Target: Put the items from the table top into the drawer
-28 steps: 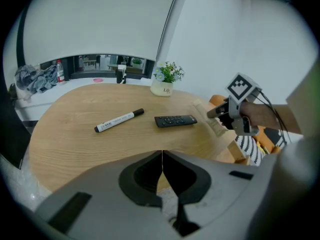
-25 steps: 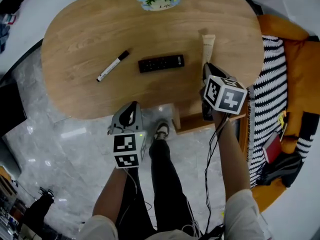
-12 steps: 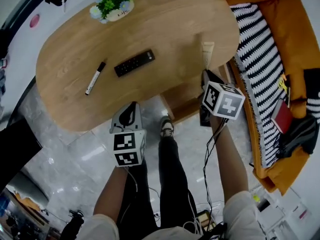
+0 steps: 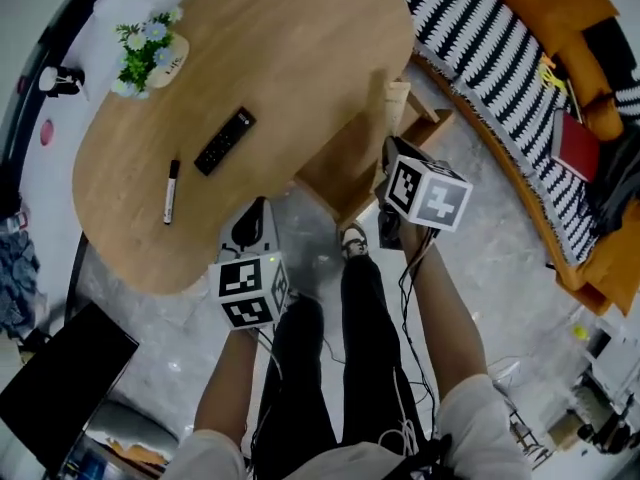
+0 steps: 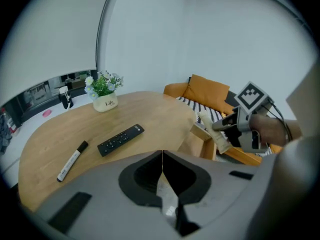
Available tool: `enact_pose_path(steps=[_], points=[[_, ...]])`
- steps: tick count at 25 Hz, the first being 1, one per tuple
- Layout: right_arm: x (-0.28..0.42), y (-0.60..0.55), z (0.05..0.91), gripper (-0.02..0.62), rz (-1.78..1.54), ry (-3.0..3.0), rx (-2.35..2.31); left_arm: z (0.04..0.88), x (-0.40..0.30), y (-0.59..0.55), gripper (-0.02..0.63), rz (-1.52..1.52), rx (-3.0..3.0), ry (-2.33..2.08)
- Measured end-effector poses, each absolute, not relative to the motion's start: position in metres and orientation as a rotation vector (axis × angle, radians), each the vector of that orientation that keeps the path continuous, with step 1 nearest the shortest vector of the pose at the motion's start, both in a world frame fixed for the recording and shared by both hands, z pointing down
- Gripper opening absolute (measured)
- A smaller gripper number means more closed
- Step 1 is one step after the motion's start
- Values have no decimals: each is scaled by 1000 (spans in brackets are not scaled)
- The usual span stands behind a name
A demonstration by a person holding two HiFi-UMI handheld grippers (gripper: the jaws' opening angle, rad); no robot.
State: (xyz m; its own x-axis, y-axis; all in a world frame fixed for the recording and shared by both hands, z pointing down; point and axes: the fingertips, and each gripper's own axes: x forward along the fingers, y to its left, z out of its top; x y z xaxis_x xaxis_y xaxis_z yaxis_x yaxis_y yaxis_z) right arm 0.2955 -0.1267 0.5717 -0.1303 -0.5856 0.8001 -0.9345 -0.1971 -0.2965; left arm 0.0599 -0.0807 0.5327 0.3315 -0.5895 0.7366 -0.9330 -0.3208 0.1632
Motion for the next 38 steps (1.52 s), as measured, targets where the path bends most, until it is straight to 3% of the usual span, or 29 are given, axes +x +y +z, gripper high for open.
enact_pose_path(steps=[5,9,19,38], points=[[301,-119,569,19,1376,-1648,1863,519,62,-88,11,805,2059,-1318],[301,-118,573,86,1392,-1645,1875,524,57,-87,11,792,2041,-1334],[282,-121,586,87,1315,-1648,1773,542,29,-76,11,758,1951,-1382],[132,-140,586,104,976,-1938,1131,557,-67,-34,11,602,1655,-1640]])
